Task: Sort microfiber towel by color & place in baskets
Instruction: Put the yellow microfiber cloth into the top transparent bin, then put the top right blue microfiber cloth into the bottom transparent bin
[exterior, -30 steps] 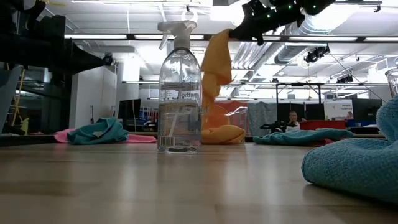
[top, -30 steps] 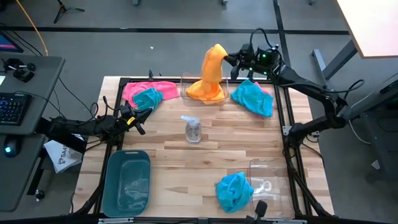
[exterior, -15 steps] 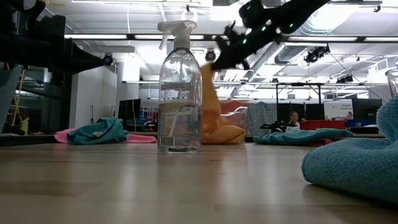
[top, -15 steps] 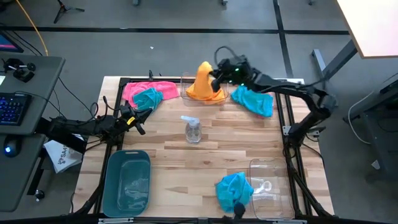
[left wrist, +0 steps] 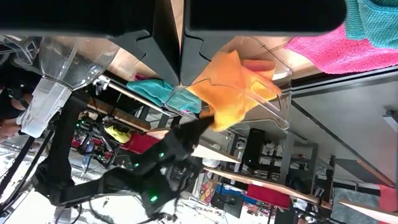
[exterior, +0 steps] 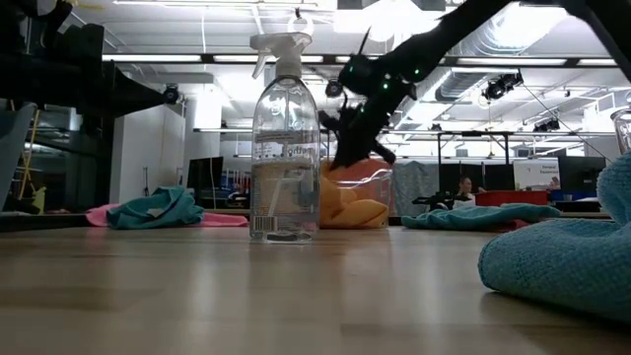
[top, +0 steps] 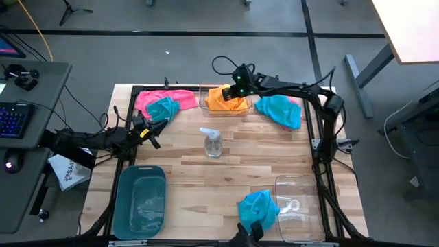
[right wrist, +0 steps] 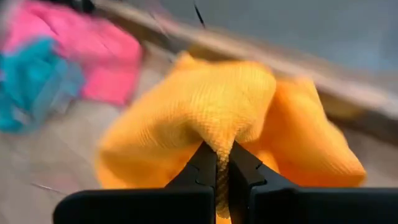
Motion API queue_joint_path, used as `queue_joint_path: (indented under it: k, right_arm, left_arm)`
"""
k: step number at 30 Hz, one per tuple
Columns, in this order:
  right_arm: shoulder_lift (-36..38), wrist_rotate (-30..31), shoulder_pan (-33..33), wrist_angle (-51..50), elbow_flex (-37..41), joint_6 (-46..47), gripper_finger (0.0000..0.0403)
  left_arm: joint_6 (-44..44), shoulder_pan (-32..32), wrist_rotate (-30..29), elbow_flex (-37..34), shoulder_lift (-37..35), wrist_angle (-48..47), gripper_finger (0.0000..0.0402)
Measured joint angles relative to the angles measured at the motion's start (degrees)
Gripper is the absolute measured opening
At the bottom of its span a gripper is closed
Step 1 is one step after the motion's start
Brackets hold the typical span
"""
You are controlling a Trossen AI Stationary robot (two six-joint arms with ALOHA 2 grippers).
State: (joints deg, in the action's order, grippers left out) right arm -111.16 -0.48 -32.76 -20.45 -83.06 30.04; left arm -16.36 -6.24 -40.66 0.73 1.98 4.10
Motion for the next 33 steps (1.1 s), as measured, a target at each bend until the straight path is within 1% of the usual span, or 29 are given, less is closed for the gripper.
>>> queue_joint_path:
  k: [2,7,10,13,17,21,24,28,31,33]
  right_arm:
    - [-1.3,-1.3,-0.3,-2.3,-0.7,1.2,0.0]
    - [-2.5,-3.0,-0.6,-2.9,-0.9,5.2,0.0]
    - [-2.5,-3.1,-0.6,-2.2,-0.9,5.1,0.0013]
    - [-2.5,-3.0,-0.6,-3.8,-1.3,3.3,0.0048]
    - [-2.5,-3.0,-0.6,-8.1,-3.2,-0.9,0.012]
    - [-2.5,-3.0,-0.5,-15.6,-8.1,-7.6,0.0193]
    - [-2.5,-3.0,-0.6,-21.3,-13.2,-11.9,0.0236]
    - [-2.5,-3.0,-0.6,-28.5,-20.9,-16.4,0.0272]
    - [-2.5,-2.9,-0.5,-38.2,-26.5,-20.2,0.0282]
    - [-2.2,-1.0,0.0,-46.0,-28.8,-22.4,0.0282]
  left_arm:
    - [0.0,0.0,0.0,0.0,0.0,0.0,0.0]
    - [0.0,0.0,0.0,0.0,0.0,0.0,0.0]
    - [0.0,0.0,0.0,0.0,0.0,0.0,0.0]
    - [0.0,0.0,0.0,0.0,0.0,0.0,0.0]
    - [0.0,0.0,0.0,0.0,0.0,0.0,0.0]
    - [0.0,0.0,0.0,0.0,0.0,0.0,0.0]
    - [0.0,0.0,0.0,0.0,0.0,0.0,0.0]
    - [0.0,0.0,0.0,0.0,0.0,0.0,0.0]
    - [0.0,0.0,0.0,0.0,0.0,0.0,0.0]
    - [0.0,0.0,0.0,0.0,0.0,0.0,0.0]
